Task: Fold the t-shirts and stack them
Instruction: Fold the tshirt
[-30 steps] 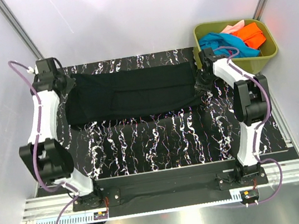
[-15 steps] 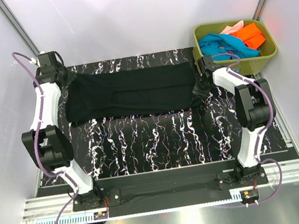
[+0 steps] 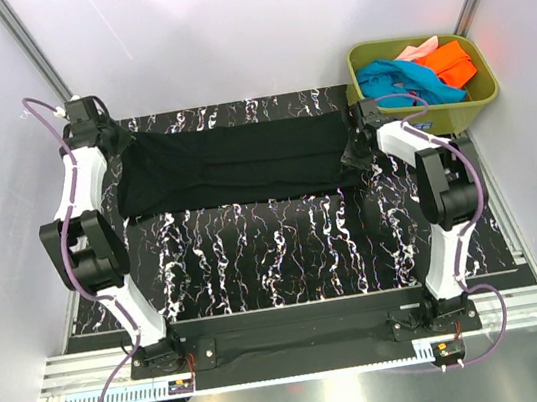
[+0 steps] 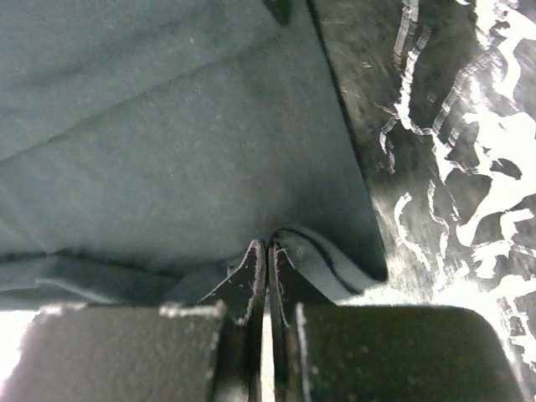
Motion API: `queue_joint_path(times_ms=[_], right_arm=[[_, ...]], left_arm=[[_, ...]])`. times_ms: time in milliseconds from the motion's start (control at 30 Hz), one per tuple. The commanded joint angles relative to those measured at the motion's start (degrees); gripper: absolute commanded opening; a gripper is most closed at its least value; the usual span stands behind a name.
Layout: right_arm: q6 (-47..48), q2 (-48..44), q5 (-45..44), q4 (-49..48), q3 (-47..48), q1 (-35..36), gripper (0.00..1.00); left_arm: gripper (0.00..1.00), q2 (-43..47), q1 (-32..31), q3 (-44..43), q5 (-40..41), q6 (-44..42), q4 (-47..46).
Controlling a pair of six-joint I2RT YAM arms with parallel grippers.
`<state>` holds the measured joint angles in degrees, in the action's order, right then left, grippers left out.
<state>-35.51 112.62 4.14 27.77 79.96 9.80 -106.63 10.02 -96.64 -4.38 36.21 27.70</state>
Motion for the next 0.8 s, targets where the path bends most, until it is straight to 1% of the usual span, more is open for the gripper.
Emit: queue_joint_path(times_ms=[0,100,300,400,600,767], right_arm=[[2.81,2.60,-1.15,-2.02,5.19,-0.13,0.01],[2.20,2.69,-1.07,-1.75,6.26,-0.13,0.01],[1.23,3.66,-1.24,-0.70,7.93,-0.05,0.02],[1.23,3.84,-1.50,-1.31,8.45,-0.13,0.02],[0.88,4.71,-3.52,-1.14,10.03,-0.22,0.02],[-1.23,4.63,-5.81,-1.66,10.39,-0.31,0.03]], left_arm=[[0.00,-1.38,1.05,-1.88,-2.99,-2.10,-4.85],[0.00,-3.66,1.32,-3.90,-4.93,-2.81,-5.81],[0.00,-7.18,1.14,-9.00,-7.39,0.09,-8.45],[0.00,-10.17,1.05,-13.65,-7.66,1.23,-8.10],[0.00,-13.33,1.05,-18.22,-6.78,3.25,-9.51],[0.00,-15.27,1.32,-18.85,-5.99,4.22,-10.30]])
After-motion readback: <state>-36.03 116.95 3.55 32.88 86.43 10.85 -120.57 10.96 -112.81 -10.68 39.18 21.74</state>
